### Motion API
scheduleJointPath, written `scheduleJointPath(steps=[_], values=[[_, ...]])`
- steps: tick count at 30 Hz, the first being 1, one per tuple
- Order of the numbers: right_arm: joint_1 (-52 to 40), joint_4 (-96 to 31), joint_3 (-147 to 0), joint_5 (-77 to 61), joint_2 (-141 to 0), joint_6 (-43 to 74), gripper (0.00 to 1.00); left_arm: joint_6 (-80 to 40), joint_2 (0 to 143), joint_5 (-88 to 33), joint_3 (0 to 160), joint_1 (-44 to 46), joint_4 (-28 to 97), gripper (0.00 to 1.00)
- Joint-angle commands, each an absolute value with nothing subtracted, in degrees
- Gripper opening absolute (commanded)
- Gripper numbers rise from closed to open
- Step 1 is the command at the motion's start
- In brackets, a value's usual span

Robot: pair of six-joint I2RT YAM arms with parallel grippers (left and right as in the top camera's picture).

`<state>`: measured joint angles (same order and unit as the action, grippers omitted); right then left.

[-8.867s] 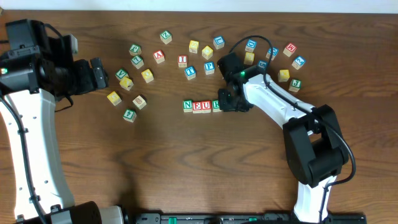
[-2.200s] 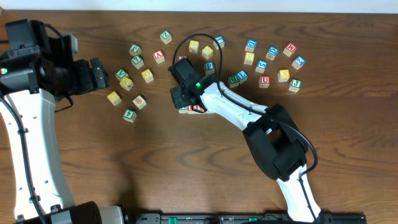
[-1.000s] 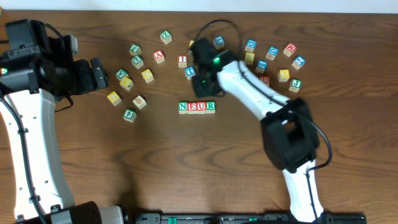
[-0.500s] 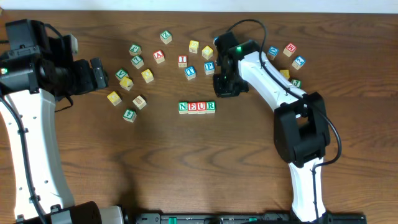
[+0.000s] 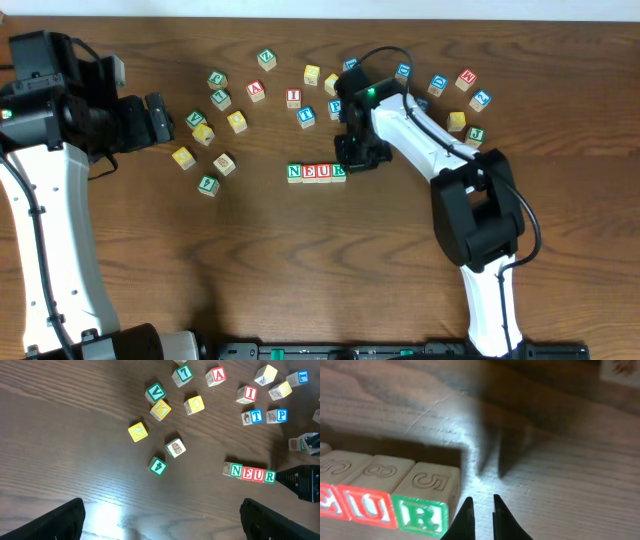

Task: Spell out NEURIPS

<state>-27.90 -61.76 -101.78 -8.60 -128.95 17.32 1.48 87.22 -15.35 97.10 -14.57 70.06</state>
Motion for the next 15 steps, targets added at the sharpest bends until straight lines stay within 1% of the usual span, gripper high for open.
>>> scheduleJointPath(steps=[1, 15], values=[[-28.8, -62.0, -101.4, -9.6, -127.7, 16.8, 0.08, 1.4, 86.8, -16.0, 98.4, -14.7, 70.0, 0.98], [-29.5, -62.4, -101.4, -10.9, -127.7, 17.7, 0.09, 1.4, 86.8, -16.0, 98.4, -14.7, 70.0, 0.98]])
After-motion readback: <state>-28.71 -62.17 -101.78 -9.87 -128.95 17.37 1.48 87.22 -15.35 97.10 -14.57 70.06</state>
